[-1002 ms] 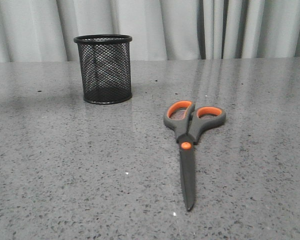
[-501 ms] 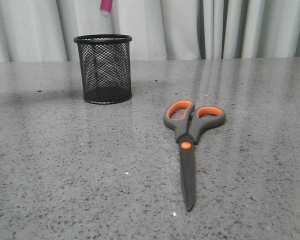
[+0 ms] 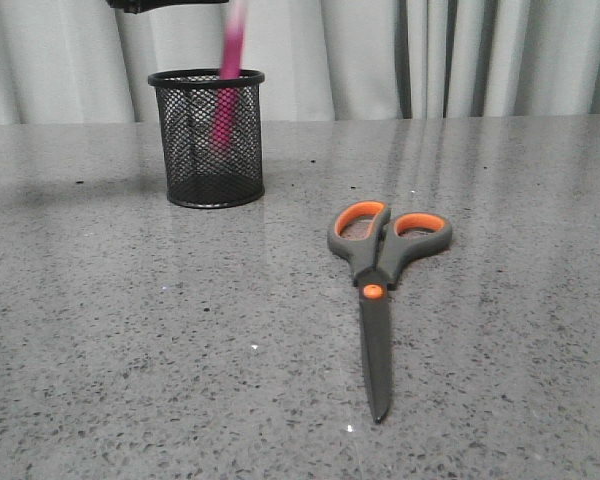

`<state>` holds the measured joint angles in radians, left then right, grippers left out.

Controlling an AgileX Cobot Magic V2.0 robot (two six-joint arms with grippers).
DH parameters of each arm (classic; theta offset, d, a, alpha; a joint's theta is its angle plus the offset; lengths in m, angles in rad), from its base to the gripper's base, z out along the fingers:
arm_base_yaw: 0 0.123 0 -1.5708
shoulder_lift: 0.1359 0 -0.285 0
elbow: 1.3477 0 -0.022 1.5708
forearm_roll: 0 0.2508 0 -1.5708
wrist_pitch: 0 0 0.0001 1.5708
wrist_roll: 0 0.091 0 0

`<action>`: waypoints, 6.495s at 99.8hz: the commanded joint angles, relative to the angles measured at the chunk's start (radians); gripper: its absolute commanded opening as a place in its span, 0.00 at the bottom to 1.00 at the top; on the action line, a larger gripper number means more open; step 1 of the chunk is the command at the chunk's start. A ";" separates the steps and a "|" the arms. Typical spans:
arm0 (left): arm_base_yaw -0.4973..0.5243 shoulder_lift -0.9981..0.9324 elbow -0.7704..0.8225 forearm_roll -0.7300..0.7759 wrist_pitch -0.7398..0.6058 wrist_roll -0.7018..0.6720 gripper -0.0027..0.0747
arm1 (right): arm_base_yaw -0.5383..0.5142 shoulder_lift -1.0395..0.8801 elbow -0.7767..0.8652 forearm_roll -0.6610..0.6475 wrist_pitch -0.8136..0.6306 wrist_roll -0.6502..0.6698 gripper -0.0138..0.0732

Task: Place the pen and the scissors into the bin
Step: 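Lower the highlighter into the mesh cup and open the left gripper, then lower the right gripper over the scissors handles and grasp them, then lift the scissors with the right gripper and carry them over the cup, then lower the scissors blades-first into the cup and open the right gripper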

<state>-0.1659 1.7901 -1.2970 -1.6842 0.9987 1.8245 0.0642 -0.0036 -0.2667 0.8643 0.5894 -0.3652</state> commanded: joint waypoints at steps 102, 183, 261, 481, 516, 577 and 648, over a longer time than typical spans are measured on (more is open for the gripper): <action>-0.180 -0.848 -0.033 0.263 0.189 -0.318 0.01 | 0.127 0.982 -0.898 -0.198 0.182 -0.200 0.24; -0.207 -1.065 0.078 0.413 0.132 -0.477 0.01 | 0.639 1.512 -1.255 -1.032 0.506 0.710 0.55; -0.318 -1.287 0.248 0.407 0.047 -0.477 0.01 | 0.639 1.574 -1.027 -0.864 0.326 0.926 0.62; -0.349 -1.379 0.348 0.743 -0.236 -0.660 0.01 | 0.417 1.828 -1.092 -1.542 -1.318 0.933 0.08; -0.349 -1.379 0.348 0.739 -0.195 -0.660 0.01 | 0.417 1.855 -1.090 -1.542 -1.176 0.988 0.08; -0.349 -1.379 0.348 0.715 -0.173 -0.660 0.01 | 0.422 1.855 -1.007 -1.559 -1.141 1.154 0.08; -0.349 -1.485 0.348 0.889 -0.351 -0.809 0.01 | 0.422 1.717 -1.005 -1.559 -1.216 1.154 0.74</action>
<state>-0.5064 0.2976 -0.9278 -0.8237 0.7228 1.1043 0.4912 1.8224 -1.2477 -0.7098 -0.5716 0.7874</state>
